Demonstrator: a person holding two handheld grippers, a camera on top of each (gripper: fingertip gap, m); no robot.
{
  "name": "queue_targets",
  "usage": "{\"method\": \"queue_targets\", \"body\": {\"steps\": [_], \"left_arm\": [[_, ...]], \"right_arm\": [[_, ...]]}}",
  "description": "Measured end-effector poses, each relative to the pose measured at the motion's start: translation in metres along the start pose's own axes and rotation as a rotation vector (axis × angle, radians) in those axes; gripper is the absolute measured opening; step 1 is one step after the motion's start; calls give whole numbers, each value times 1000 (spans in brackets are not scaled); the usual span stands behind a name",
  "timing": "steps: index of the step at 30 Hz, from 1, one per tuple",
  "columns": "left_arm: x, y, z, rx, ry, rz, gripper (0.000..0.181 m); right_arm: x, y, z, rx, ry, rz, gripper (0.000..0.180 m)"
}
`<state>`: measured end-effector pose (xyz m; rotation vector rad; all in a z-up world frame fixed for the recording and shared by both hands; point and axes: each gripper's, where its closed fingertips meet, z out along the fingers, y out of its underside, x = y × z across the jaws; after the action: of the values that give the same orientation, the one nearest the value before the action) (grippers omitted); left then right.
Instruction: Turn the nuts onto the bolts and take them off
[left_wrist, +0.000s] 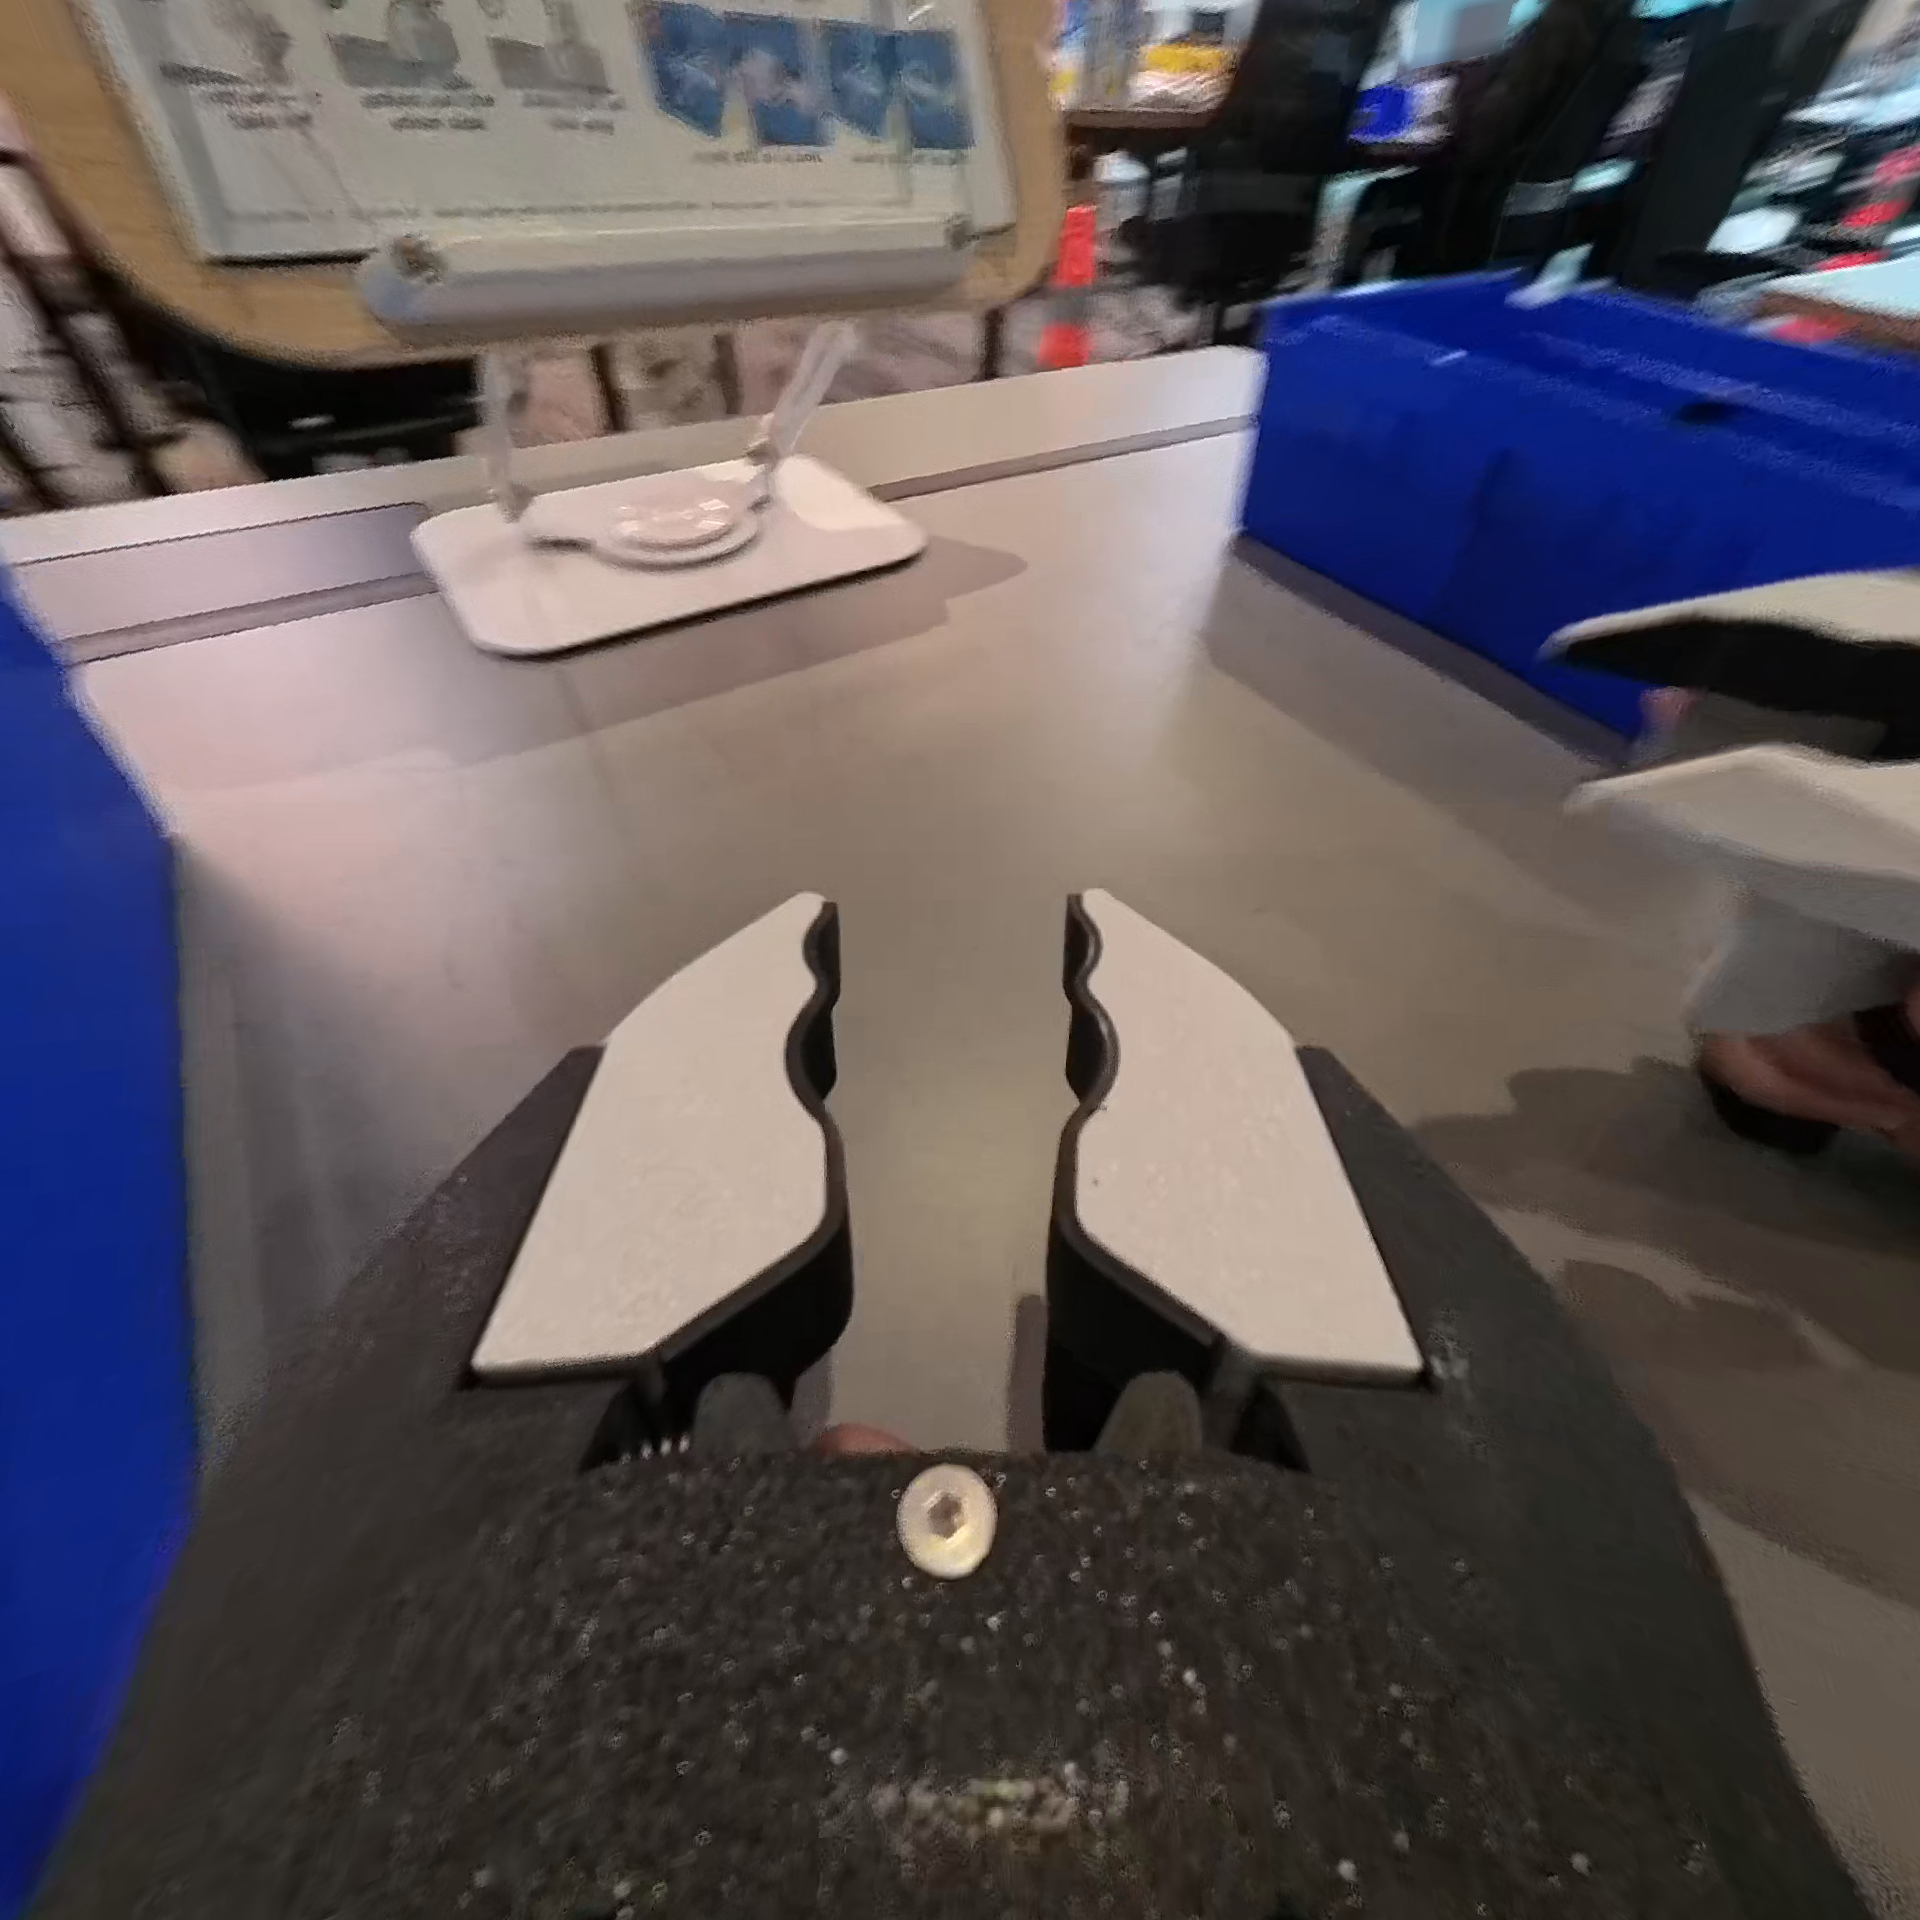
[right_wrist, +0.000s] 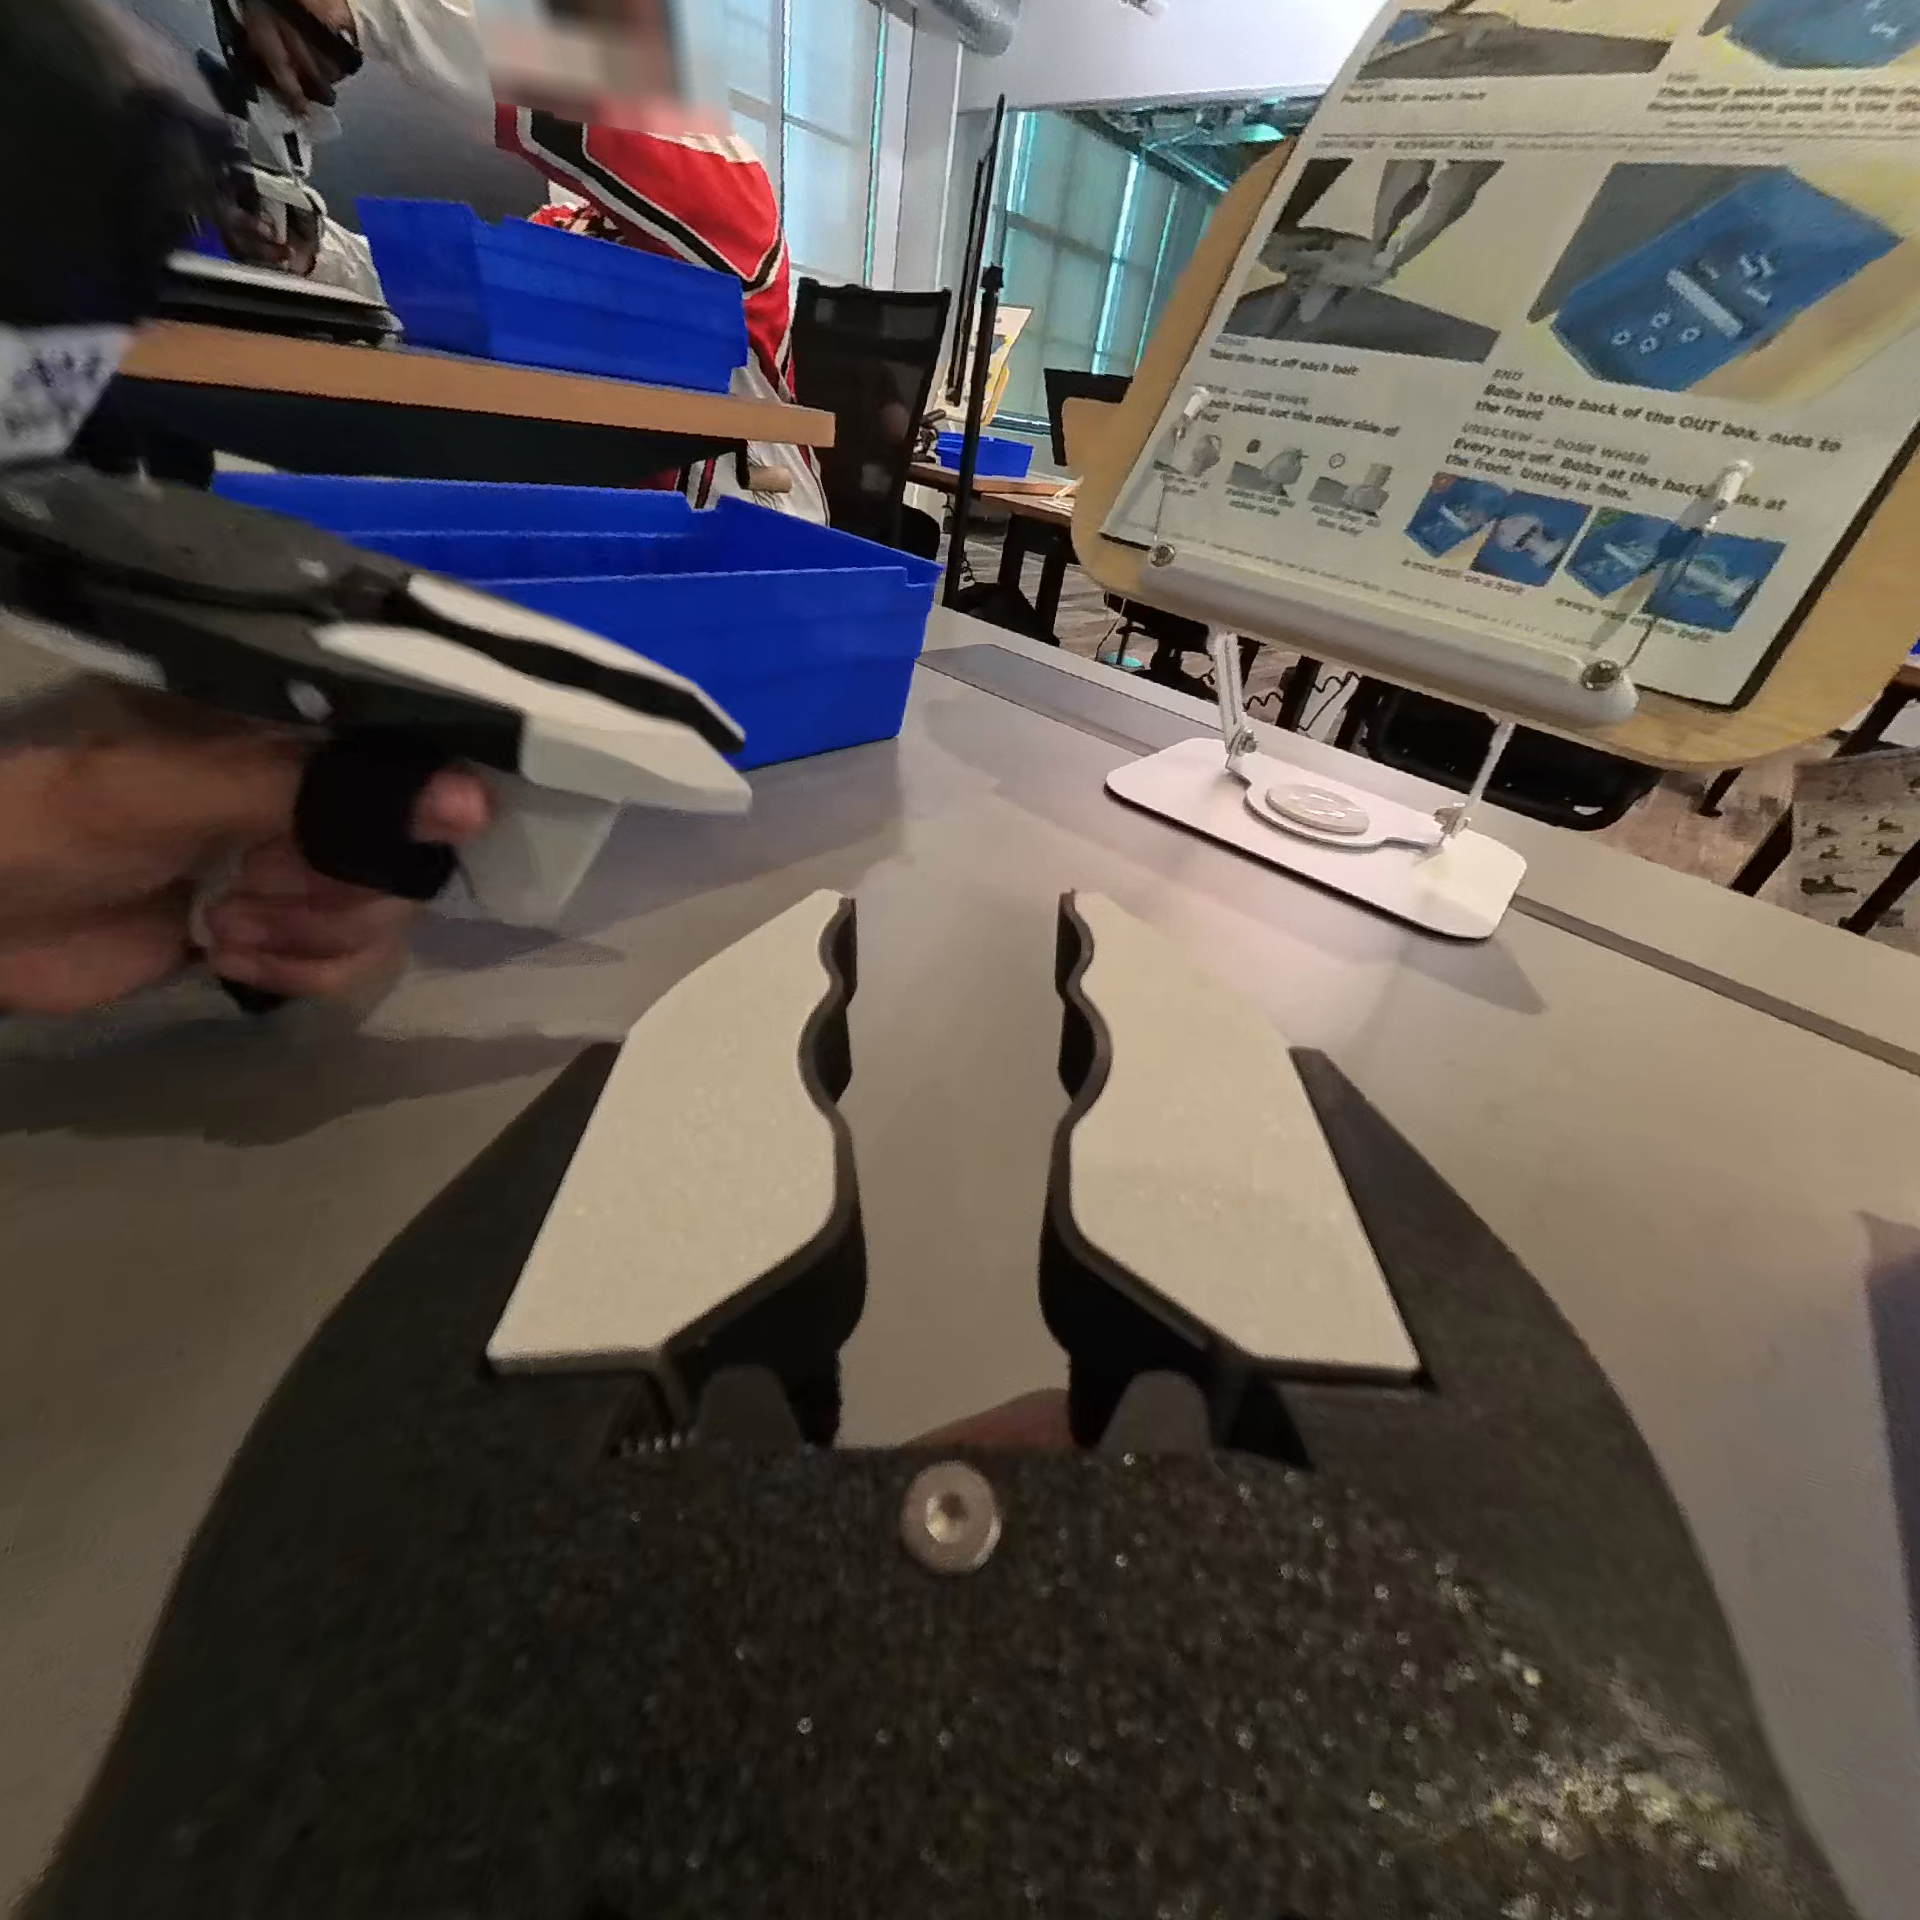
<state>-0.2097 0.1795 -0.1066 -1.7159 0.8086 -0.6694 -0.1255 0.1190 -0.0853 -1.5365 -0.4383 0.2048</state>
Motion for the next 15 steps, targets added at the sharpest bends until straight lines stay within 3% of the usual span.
{"method": "queue_targets", "body": {"steps": [3,5,8,10,13,15], "left_arm": [[3,-68,-37,179,83,100,40],[-26,-130,-71,263,6,340,44],[-84,-197,-98,175,-5,607,41],[-132,-200,-86,-29,-11,776,43],[-197,-159,-59,-365,-24,1153,48],[-212,-123,-47,-489,107,1332,47]], "right_arm": [[-2,-1,0,4,-27,-3,36],[-3,1,1,-2,-56,27,36],[-4,2,2,-12,-96,97,37],[-4,4,0,-16,-125,160,38],[-4,4,-1,-14,-151,205,38],[-5,4,-1,-10,-174,231,38]]}}
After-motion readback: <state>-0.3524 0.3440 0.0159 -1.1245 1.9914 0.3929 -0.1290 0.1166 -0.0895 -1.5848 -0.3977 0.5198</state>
